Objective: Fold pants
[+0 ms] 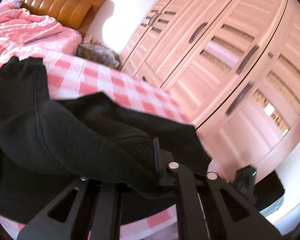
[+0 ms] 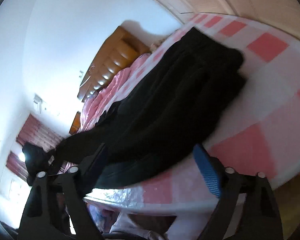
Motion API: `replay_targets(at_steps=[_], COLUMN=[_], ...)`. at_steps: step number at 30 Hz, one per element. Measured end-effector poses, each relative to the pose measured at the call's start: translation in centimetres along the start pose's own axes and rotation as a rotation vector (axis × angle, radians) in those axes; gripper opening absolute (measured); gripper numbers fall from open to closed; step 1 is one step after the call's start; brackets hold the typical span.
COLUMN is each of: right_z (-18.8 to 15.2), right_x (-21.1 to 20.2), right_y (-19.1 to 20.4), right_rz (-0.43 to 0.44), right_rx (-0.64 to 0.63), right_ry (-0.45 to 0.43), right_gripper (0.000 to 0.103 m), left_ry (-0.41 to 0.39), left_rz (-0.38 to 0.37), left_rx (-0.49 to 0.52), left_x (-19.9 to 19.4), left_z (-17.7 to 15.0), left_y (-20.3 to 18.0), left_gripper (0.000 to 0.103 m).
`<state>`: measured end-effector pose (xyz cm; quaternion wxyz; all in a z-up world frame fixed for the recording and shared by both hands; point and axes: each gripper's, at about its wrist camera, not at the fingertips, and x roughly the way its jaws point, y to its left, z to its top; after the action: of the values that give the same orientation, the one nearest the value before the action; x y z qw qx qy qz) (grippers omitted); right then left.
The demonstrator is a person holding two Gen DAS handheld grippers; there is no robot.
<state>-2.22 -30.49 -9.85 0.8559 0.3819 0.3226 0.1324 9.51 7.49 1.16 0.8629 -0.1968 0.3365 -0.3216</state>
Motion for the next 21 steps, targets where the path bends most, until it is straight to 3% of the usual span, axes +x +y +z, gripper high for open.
replay_targets(at_steps=[5, 8, 13, 15, 21], right_z=[1.9, 1.7, 1.7, 1.7, 1.7], right_x=[0.7, 1.4, 1.2, 0.6, 0.2], right_y=[-0.2, -0.1, -0.7, -0.7, 1.4], right_rz=[-0.022, -0.036, -0.095, -0.106, -0.111], right_rx=[0.001, 0.005, -0.001, -0.031, -0.129], right_ry=[-0.064, -0.042, -0.056, -0.073, -0.090], right_gripper=[0.075, 0.072, 0.051, 0.030, 0.023], left_ry=[-0.003, 0.006, 0.018, 0.030, 0.059], left_rz=[-0.015, -0.002, 0.041, 0.071, 0.113], left_rx=[-0.015, -0.011, 0.005, 0.022, -0.013], left_x=[-0.6, -0.6, -0.8, -1.2, -1.1], left_z=[0.5, 0.1, -1.1, -1.9, -3.3], left_y=[0.1, 0.3, 0.8, 1.0, 3.0], left_gripper=[0.008, 0.008, 0.008, 0.008, 0.008])
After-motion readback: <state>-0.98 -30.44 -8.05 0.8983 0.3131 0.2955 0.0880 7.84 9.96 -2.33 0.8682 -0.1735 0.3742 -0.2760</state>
